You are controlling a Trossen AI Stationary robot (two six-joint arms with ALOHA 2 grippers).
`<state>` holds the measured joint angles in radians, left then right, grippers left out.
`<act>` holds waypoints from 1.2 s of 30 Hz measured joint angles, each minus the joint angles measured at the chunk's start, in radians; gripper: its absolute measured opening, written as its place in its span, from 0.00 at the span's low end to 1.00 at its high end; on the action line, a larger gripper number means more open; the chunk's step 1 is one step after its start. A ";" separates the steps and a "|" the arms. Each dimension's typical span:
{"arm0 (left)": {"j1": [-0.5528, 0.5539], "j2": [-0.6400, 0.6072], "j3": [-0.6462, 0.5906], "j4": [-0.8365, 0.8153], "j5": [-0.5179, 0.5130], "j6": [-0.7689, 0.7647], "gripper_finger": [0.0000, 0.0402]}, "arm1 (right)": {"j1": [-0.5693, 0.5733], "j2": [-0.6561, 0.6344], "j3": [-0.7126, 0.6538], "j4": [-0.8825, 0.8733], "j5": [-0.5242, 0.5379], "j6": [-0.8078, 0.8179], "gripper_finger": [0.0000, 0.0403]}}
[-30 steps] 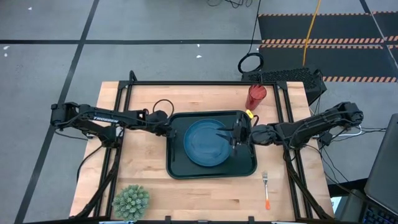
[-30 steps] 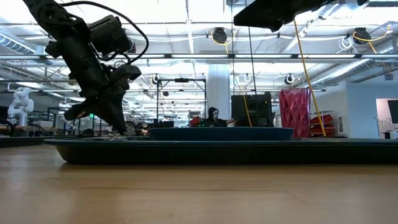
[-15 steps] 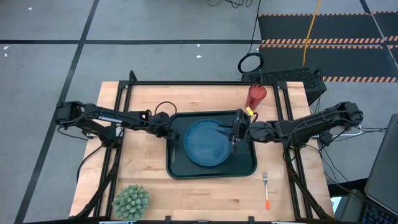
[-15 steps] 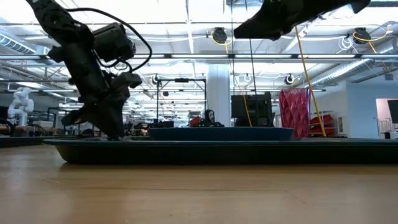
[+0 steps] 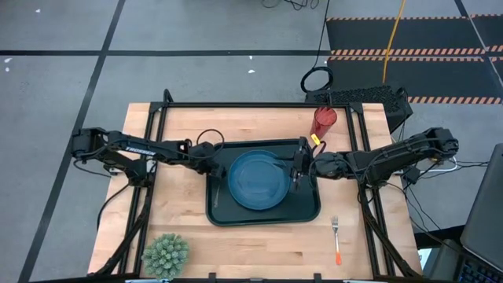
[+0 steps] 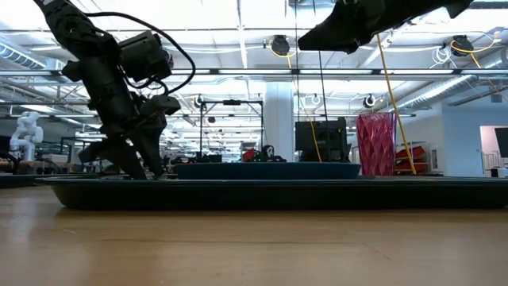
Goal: Pick and place plate/cup/fork/spoon on tray
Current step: Put the black spoon to the left of the blue plate on the black tray
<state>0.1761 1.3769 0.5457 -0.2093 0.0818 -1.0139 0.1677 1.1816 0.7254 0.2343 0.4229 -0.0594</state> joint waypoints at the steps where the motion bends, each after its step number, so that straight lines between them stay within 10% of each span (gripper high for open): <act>1: 0.000 0.000 0.000 0.000 0.000 0.006 0.38 | 0.000 0.000 0.000 0.000 0.000 0.003 0.21; 15: 0.011 -0.051 0.111 -0.128 -0.026 0.229 0.38 | 0.002 0.000 0.000 -0.007 0.000 0.014 0.21; 27: -0.054 -0.051 0.200 -0.210 -0.189 0.936 0.38 | 0.002 0.000 -0.001 0.000 0.000 0.021 0.21; 36: -0.104 0.061 0.200 -0.204 -0.234 1.072 0.38 | 0.002 -0.001 -0.001 0.000 0.029 0.010 0.21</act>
<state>0.0719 1.4380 0.7452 -0.4129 -0.1526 0.0582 0.1693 1.1809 0.7246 0.2348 0.4515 -0.0496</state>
